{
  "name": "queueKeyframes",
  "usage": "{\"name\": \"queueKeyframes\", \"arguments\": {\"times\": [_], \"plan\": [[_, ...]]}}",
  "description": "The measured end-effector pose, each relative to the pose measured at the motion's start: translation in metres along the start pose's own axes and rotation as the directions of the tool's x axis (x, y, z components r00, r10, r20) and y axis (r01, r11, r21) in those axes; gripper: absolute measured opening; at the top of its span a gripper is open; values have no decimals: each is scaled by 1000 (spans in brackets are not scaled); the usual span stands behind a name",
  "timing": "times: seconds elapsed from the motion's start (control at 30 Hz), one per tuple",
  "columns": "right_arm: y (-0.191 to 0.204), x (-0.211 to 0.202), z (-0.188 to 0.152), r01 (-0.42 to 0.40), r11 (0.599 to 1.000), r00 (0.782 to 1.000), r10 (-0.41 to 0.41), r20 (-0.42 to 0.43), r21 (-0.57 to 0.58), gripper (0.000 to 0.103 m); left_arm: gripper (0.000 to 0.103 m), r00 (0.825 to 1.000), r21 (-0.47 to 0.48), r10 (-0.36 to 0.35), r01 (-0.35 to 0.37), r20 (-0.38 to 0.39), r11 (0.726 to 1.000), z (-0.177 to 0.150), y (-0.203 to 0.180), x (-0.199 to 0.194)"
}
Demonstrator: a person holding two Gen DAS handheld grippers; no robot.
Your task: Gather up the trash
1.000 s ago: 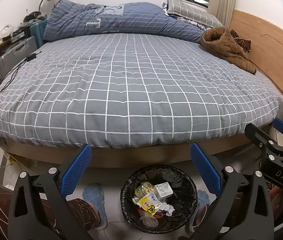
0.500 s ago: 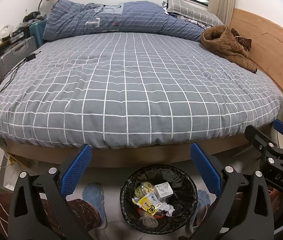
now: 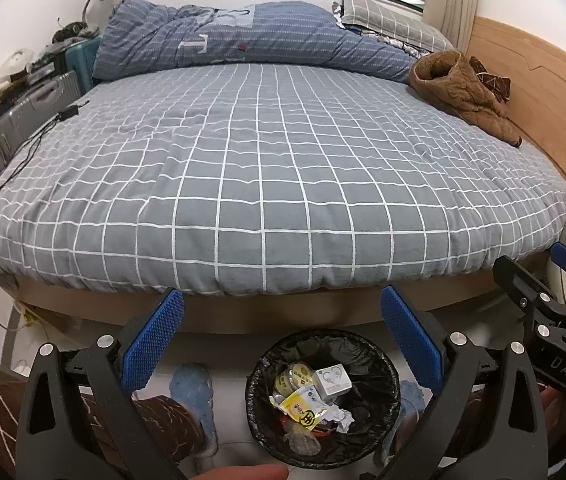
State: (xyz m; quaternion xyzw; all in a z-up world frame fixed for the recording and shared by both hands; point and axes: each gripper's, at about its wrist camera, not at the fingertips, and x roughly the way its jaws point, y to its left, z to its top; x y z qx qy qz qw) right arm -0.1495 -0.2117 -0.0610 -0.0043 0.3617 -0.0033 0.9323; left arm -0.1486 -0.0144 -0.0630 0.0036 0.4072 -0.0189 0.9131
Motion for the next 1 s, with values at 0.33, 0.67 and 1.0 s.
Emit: {"name": "queueKeyframes", "arguments": {"times": [0.33, 0.67, 1.0], "plan": [[1, 0, -1, -4, 1000, 1000, 4, -2, -3, 95, 97, 1000, 19, 23, -23, 4, 1000, 0, -2, 0], [1, 0, -1, -6, 1000, 1000, 6, -1, -4, 95, 97, 1000, 15, 13, -13, -2, 1000, -2, 0, 1], [4, -1, -1, -14, 1000, 1000, 14, 4, -8, 95, 97, 1000, 11, -2, 2, -4, 1000, -1, 0, 2]]}}
